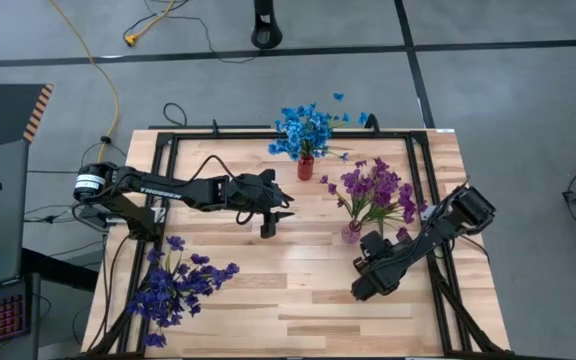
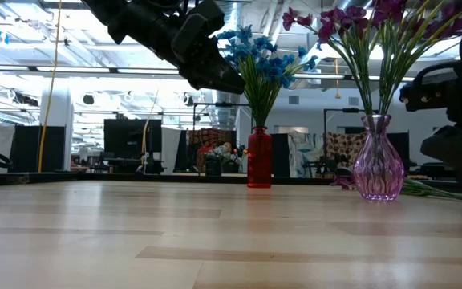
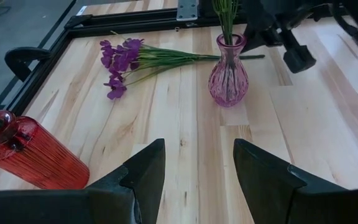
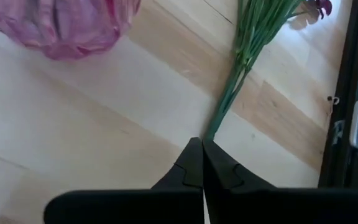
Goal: Sort flowers into vase by color
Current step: Put the violet flowers into the violet vase
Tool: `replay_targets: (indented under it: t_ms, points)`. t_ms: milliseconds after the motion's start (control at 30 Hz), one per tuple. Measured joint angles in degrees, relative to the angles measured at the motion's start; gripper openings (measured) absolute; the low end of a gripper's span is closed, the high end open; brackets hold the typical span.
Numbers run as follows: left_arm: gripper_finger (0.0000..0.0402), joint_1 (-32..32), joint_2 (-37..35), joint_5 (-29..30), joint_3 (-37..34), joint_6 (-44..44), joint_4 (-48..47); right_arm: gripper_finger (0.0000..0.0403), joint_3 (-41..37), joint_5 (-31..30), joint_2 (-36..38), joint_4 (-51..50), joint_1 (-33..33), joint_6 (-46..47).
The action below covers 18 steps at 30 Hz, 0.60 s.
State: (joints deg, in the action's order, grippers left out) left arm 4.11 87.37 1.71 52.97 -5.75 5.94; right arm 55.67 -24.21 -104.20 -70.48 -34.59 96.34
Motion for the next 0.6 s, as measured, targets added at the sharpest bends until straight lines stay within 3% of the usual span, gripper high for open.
replay_targets:
  t_ms: [600]
  points:
    - [0.0179, 0.0, 0.0, 0.1, 0.0, 0.3, 0.0, 0.0020, -3.9, -2.2, 0.0, 0.9, 1.0, -2.6]
